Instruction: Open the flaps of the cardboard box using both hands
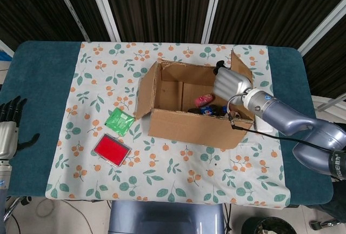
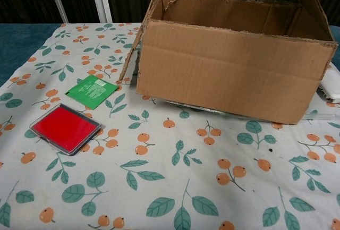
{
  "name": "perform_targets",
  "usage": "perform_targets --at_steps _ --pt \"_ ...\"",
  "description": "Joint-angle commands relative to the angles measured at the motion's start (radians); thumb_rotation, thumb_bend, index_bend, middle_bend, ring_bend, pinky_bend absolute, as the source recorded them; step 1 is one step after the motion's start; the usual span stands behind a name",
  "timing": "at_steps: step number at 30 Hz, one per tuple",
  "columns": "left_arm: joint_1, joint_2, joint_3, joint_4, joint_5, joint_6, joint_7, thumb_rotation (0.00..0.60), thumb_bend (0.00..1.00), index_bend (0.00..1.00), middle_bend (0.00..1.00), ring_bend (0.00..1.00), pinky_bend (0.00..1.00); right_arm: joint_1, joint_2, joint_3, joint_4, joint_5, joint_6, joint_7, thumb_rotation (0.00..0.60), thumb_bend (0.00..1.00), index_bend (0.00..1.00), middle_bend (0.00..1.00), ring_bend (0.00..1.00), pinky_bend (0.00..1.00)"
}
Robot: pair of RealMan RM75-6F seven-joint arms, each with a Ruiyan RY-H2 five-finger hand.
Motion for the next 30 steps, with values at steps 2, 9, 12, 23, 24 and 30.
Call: perform_targets --at_steps 2,9,12,23,24,30 --pt "0.001 0.001 -0.001 -0.001 0.001 -0.003 0.0 0.6 0.2 0.0 0.0 0.0 0.03 -0.007 0.027 -0.001 -0.005 0.01 0.005 -0.015 0.6 0.89 0.47 0.46 0.22 0.23" --pt "0.002 0.0 -0.004 -0.002 0.003 -0.006 0.002 0.6 0.2 0.0 0.0 0.0 0.03 -0.024 0.084 -0.004 -0.032 0.026 0.008 -0.034 0.6 0.81 0.43 0.43 0.2 0.23" --pt "0.004 0.0 -0.006 -0.003 0.004 -0.005 0.001 0.6 0.2 0.0 0.0 0.0 0.03 -0.036 0.104 -0.006 -0.043 0.032 0.015 -0.042 0.6 0.78 0.41 0.42 0.19 0.23" --pt "0.007 0.0 -0.008 -0.007 0.009 -0.006 0.005 0.6 0.21 0.0 0.0 0.0 0.03 -0.08 0.172 -0.014 -0.076 0.061 0.043 -0.08 0.6 0.65 0.35 0.38 0.16 0.23" --pt "0.007 0.0 -0.008 -0.007 0.008 -0.006 0.005 0.6 0.21 0.0 0.0 0.0 0.03 -0.086 0.178 -0.014 -0.078 0.064 0.047 -0.084 0.6 0.61 0.34 0.37 0.16 0.23" --pt "0.009 0.003 -0.01 -0.011 0.009 -0.006 0.007 0.6 0.21 0.0 0.0 0.0 0.03 -0.117 0.199 -0.018 -0.083 0.082 0.074 -0.111 0.6 0.52 0.3 0.34 0.15 0.23"
